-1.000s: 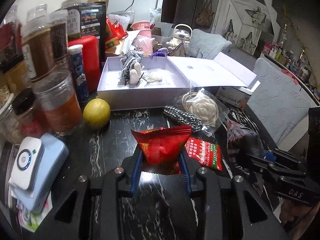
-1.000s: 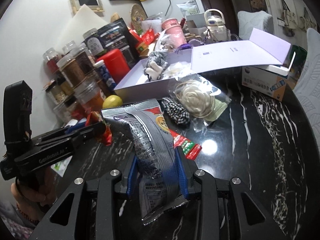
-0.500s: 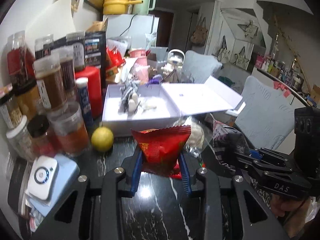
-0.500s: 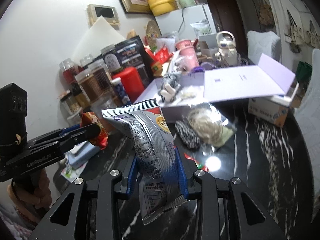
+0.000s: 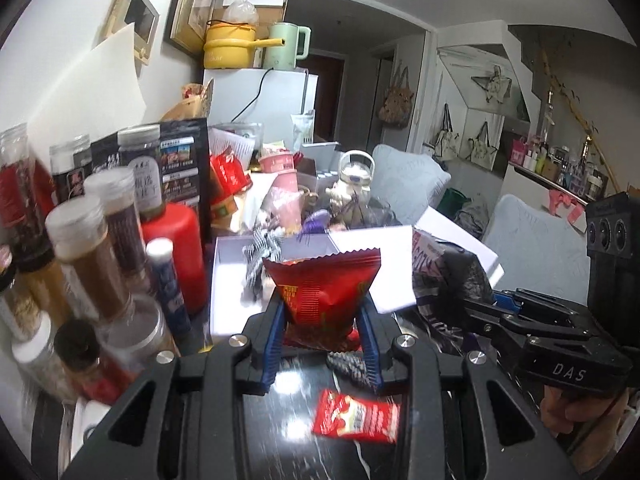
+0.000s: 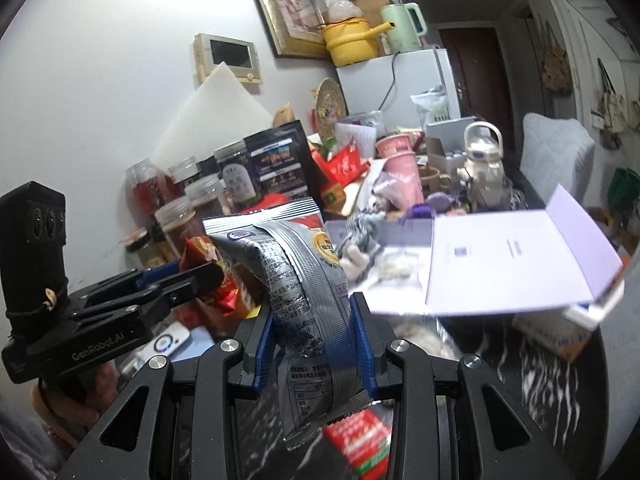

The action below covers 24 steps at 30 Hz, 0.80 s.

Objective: Organize soft objects
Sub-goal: 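Carry the silver bag with the right gripper while the left gripper carries the red packet toward the box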

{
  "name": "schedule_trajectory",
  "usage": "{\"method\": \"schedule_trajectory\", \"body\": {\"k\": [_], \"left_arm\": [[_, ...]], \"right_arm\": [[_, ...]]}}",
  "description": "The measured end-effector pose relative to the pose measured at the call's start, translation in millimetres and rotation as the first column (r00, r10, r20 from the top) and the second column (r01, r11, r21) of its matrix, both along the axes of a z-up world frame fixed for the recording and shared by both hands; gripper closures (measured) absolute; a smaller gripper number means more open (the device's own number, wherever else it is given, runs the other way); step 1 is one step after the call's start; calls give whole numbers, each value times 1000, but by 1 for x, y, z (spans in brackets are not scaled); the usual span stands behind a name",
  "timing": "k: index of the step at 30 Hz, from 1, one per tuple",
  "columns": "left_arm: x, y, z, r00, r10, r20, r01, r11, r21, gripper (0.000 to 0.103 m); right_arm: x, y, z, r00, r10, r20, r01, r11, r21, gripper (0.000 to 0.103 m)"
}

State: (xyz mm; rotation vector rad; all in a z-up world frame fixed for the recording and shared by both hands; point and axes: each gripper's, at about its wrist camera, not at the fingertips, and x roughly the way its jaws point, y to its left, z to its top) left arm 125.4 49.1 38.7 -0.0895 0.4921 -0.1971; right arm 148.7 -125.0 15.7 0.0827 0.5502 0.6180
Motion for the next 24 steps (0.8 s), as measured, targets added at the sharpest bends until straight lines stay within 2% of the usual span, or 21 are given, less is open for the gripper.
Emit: {"method": "schedule_trajectory", "body": {"k": [7,15,24], "left_arm": [[38,8,11,999,17,31,-16,1000,-10,69],[87,11,22,997,39,66,-38,999,-10,69],[144,16,23,995,69,67,-70,998,2,69]], "right_arm": [[42,8,13,1000,-2,10,2,1000,11,69],[90,14,28,999,-34,39,35,999,-19,69],[146,20,34,998,-38,49,39,999,-7,69]]}}
